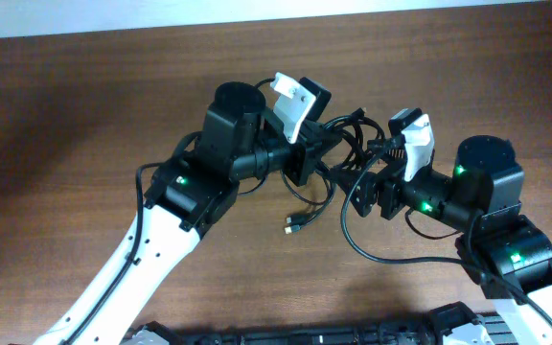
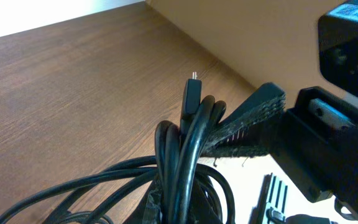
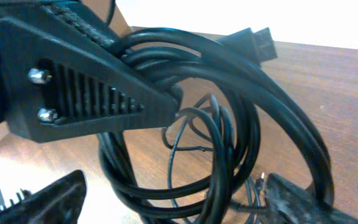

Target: Untangle cables

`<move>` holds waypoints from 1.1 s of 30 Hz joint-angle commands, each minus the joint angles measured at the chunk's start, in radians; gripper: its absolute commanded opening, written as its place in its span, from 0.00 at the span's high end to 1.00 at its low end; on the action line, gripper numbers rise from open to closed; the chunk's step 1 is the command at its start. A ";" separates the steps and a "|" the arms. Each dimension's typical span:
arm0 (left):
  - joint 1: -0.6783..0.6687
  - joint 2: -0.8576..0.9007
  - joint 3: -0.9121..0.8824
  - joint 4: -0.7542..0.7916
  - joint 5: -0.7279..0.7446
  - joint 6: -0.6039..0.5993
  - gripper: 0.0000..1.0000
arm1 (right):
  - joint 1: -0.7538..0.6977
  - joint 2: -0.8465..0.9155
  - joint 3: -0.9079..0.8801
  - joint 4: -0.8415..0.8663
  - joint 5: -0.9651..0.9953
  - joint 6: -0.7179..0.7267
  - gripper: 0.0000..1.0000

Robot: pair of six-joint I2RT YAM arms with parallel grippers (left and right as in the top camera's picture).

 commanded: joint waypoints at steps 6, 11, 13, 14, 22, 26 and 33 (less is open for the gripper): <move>0.004 -0.010 0.003 0.090 0.098 0.025 1.00 | -0.003 0.034 0.005 -0.012 -0.120 0.015 0.55; 0.004 -0.010 0.003 0.099 0.045 0.024 1.00 | -0.003 0.034 0.005 -0.010 -0.145 0.014 0.96; 0.006 -0.010 0.003 0.089 -0.013 0.024 0.74 | -0.003 0.034 0.005 -0.007 -0.144 0.014 0.96; 0.006 -0.010 0.003 0.085 -0.032 0.024 0.59 | -0.003 0.034 0.005 -0.008 -0.140 0.014 0.96; 0.035 -0.026 0.003 -0.065 -0.190 0.000 0.01 | -0.003 0.032 0.005 -0.009 -0.046 0.014 0.96; 0.097 -0.068 0.003 -0.108 -0.192 -0.048 0.01 | -0.003 0.032 0.005 -0.016 -0.007 0.014 0.96; 0.149 -0.163 0.003 -0.134 -0.192 -0.046 0.01 | -0.004 0.032 0.005 -0.014 -0.001 0.014 0.96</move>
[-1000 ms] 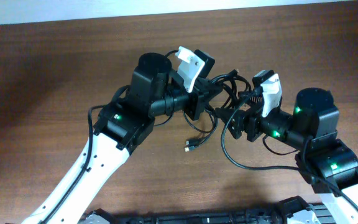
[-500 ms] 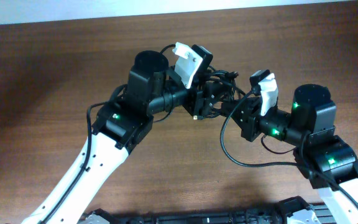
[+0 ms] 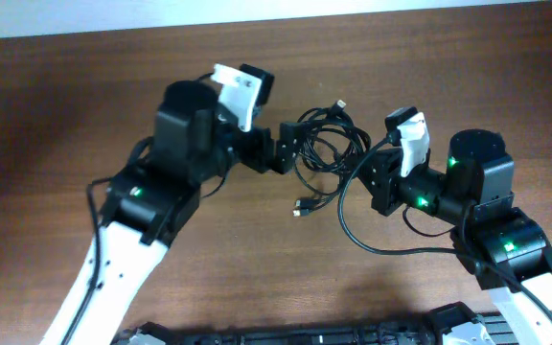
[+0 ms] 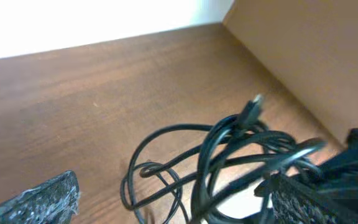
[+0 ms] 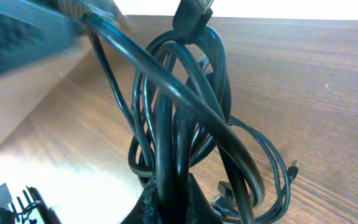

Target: Untangle cables

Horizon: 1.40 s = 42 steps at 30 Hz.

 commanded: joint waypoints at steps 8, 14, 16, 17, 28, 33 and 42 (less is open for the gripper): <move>0.013 -0.062 0.003 -0.122 0.009 -0.002 0.01 | 0.004 -0.038 0.005 0.061 0.008 -0.006 0.96; 0.013 -0.061 0.003 -0.102 0.088 -0.166 0.01 | 0.004 -0.045 0.005 0.224 0.009 0.138 0.96; 0.013 -0.061 0.003 -0.090 0.089 -0.241 0.01 | 0.004 -0.045 0.005 0.286 0.009 0.200 0.96; 0.013 -0.061 0.003 -0.083 0.093 -0.277 0.01 | 0.004 -0.045 0.005 0.315 0.010 0.229 0.96; -0.040 -0.061 0.003 0.192 0.212 -0.385 0.01 | 0.004 -0.045 0.005 0.529 0.065 0.574 0.96; -0.109 -0.061 0.003 0.319 0.211 -0.423 0.12 | 0.004 -0.044 0.005 0.612 0.072 0.718 0.96; -0.160 -0.059 0.003 0.431 0.208 -0.486 0.12 | 0.004 -0.043 0.005 0.688 0.125 0.945 0.96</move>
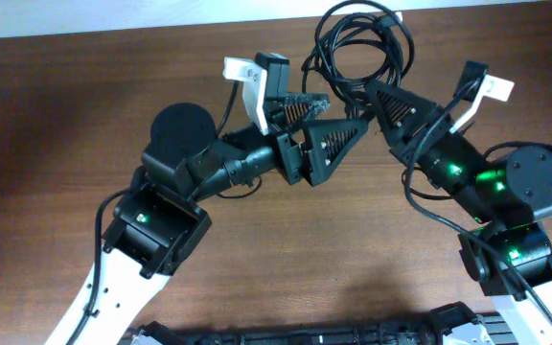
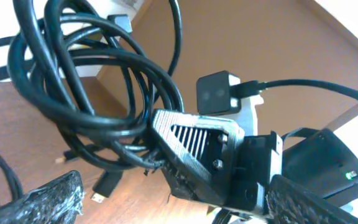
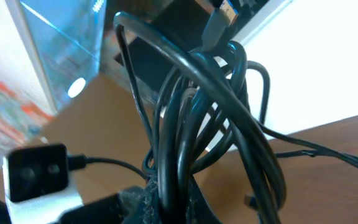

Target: Untangle cables

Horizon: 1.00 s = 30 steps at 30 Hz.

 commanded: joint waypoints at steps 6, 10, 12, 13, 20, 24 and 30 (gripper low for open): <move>-0.030 0.000 0.003 0.048 0.007 -0.031 0.27 | 0.006 -0.010 0.007 0.048 -0.002 0.172 0.96; -0.030 0.000 0.003 0.052 -0.005 -0.031 0.32 | 0.006 -0.009 0.007 0.053 -0.019 0.219 0.96; -0.030 0.002 0.003 0.054 -0.009 -0.031 0.31 | 0.006 -0.009 0.007 0.052 -0.022 0.269 0.96; -0.030 0.003 0.003 0.054 -0.010 -0.031 0.30 | 0.006 -0.009 0.007 0.053 -0.026 0.282 0.96; -0.030 0.017 0.003 0.054 -0.028 -0.031 0.24 | 0.006 -0.008 0.007 0.081 -0.044 0.295 0.96; -0.030 0.023 0.003 0.054 -0.032 -0.031 0.21 | 0.006 -0.008 0.007 0.105 -0.056 0.295 0.96; -0.030 0.024 0.003 0.108 -0.039 -0.031 0.51 | 0.006 -0.008 0.007 0.104 -0.092 0.295 0.96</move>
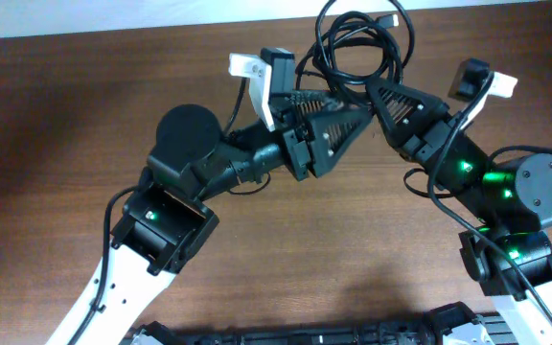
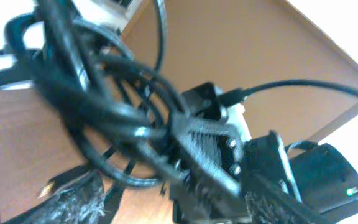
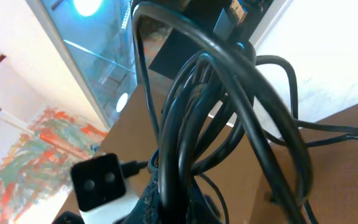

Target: Untangle cables

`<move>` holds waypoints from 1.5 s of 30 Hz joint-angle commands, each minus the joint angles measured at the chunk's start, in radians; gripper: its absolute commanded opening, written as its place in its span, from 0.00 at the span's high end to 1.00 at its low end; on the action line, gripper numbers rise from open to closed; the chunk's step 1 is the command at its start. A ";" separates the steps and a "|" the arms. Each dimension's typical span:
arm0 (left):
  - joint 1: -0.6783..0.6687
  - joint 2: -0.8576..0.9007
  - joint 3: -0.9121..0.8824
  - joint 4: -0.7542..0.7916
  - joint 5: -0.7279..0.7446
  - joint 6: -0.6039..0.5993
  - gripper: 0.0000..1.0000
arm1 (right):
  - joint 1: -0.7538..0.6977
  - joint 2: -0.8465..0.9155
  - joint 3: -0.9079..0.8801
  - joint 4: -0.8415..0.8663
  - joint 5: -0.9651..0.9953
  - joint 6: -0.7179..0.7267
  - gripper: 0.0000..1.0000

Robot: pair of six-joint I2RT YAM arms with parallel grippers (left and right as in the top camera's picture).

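The tangle of black cables (image 1: 357,43) hangs in the air over the table's far edge, with a plug end (image 1: 388,19) sticking out at its top. My right gripper (image 1: 376,92) is shut on the bundle from below; in the right wrist view several strands (image 3: 197,112) rise out of its closed fingers (image 3: 166,202). My left gripper (image 1: 353,103) is open just to the left of the right one. Its two fingers (image 2: 73,199) frame the blurred cables (image 2: 98,93) and the right gripper in the left wrist view.
The brown wooden table (image 1: 65,115) lies below both raised arms. Its far edge (image 1: 161,27) runs along the top of the overhead view, with white wall beyond. The left wrist camera (image 3: 98,180) shows close beside the right gripper.
My left gripper has moved a little closer to the held bundle and the right gripper, still open. The right gripper keeps its hold, with the cables in about the same high place.
Both grippers were first at the bundle, low over the table. Then the left gripper was open and back to the left, with the right shut on the cables. Then the right held the bundle high at the far edge, and the left stood open beside it, as now.
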 commanded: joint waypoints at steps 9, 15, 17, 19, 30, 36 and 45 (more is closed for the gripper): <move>-0.005 0.005 0.003 0.048 -0.012 0.004 0.83 | 0.006 -0.007 0.007 0.014 -0.064 0.003 0.96; -0.005 0.005 0.003 0.070 -0.011 0.003 0.69 | 0.006 0.007 0.007 0.014 -0.094 0.003 0.96; -0.014 0.005 0.003 0.072 -0.012 0.004 0.69 | 0.006 0.015 0.007 0.014 -0.105 0.003 0.96; -0.024 0.009 0.003 0.076 -0.019 0.004 0.78 | 0.006 0.026 0.007 0.014 -0.116 0.003 0.96; -0.026 0.014 0.003 0.072 -0.027 0.043 1.00 | 0.005 0.037 0.007 0.023 -0.111 -0.002 0.96; -0.023 0.013 0.003 0.048 -0.035 0.366 1.00 | 0.005 0.036 0.007 0.020 -0.116 -0.191 0.48; -0.023 0.013 0.003 -0.065 -0.212 0.811 1.00 | 0.005 0.036 0.007 -0.126 -0.197 -0.569 0.41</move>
